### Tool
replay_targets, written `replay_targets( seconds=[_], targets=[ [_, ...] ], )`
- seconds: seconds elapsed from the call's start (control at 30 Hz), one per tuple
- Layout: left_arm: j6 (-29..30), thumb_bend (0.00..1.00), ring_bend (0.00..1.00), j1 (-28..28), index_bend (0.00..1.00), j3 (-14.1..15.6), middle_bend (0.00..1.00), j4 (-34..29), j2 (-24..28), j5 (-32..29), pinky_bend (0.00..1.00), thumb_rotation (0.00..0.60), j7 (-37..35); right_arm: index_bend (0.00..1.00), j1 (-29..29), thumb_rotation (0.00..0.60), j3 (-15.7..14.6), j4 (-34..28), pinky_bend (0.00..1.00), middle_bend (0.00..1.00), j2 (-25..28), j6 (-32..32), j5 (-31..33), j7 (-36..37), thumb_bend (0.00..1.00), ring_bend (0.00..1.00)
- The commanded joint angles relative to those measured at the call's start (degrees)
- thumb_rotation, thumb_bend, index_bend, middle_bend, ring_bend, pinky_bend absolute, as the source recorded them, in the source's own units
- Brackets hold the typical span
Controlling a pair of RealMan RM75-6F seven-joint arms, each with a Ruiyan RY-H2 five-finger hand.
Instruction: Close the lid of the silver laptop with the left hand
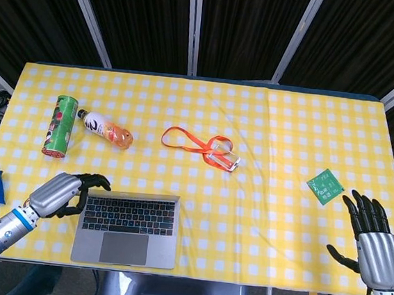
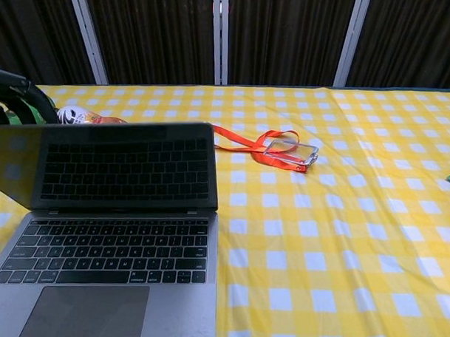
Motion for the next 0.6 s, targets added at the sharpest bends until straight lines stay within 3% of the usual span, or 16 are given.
replay_targets(
  seconds=[0.03, 0.3, 0.6],
  targets=[
    [0.4, 1.00, 0.27, 0.2, 0.28, 1.5, 0.22, 0.1, -0.1, 1.7, 0.40, 0.600, -0.4, 0.00, 0.0, 0.600, 0.0, 0.0, 0.00, 0.00, 0.0, 0.0, 0.0, 0.0, 0.00, 0.00],
    [-0.4, 1.00, 0.27, -0.1, 0.28, 4.9, 0.22, 0.7, -2.7, 4.6, 0.40, 0.600, 0.7, 0.00, -0.1, 0.600, 0.0, -0.1, 0.00, 0.00, 0.2, 0.1, 0.0, 0.2, 0.00, 0.00],
    [-3.8, 1.00, 0.27, -1.3, 0.28, 7.5, 0.22, 2.1, -7.7, 3.7, 0.40, 0.600, 2.9, 0.00, -0.2, 0.600, 0.2, 0.0, 0.00, 0.00, 0.5, 0.3, 0.2, 1.1, 0.00, 0.00]
  ],
)
